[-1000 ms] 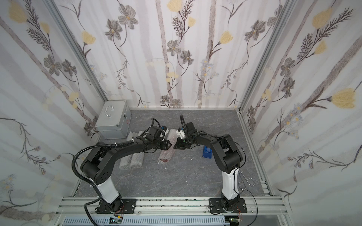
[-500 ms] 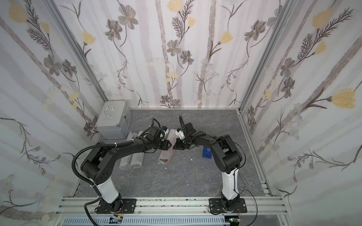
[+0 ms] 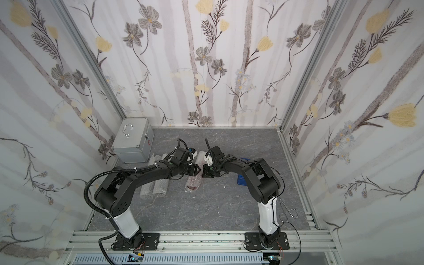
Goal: Wrap wine bottles in bubble wrap
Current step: Stick the tape on the bubble wrap.
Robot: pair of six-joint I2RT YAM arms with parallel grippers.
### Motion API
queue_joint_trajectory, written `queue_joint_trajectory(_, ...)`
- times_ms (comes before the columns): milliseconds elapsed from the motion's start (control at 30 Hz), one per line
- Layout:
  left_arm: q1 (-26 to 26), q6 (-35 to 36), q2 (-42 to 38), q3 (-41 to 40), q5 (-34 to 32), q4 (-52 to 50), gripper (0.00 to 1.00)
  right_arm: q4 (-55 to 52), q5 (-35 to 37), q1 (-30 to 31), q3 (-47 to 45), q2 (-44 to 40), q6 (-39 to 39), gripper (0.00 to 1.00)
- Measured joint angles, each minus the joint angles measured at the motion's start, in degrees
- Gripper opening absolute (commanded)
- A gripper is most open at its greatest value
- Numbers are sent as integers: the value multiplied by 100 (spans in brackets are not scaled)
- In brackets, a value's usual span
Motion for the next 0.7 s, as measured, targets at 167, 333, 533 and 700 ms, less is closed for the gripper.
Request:
queue_joint_trajectory(167, 0, -2, 0, -7, -4, 7, 47, 46, 24, 63, 22, 151, 138, 0)
queue_joint_trajectory(333, 0, -4, -2, -11, -4, 15, 48, 42, 111, 72, -28, 63, 223, 1)
queue_joint_trajectory(533, -11, -28, -22, -11, 11, -101, 65, 57, 243, -236, -627, -710, 243, 16)
queue_joint_trajectory(700, -15, -68, -251, 116, 101, -382, 81, 170, 264, -472, -1185, -1379, 361, 39)
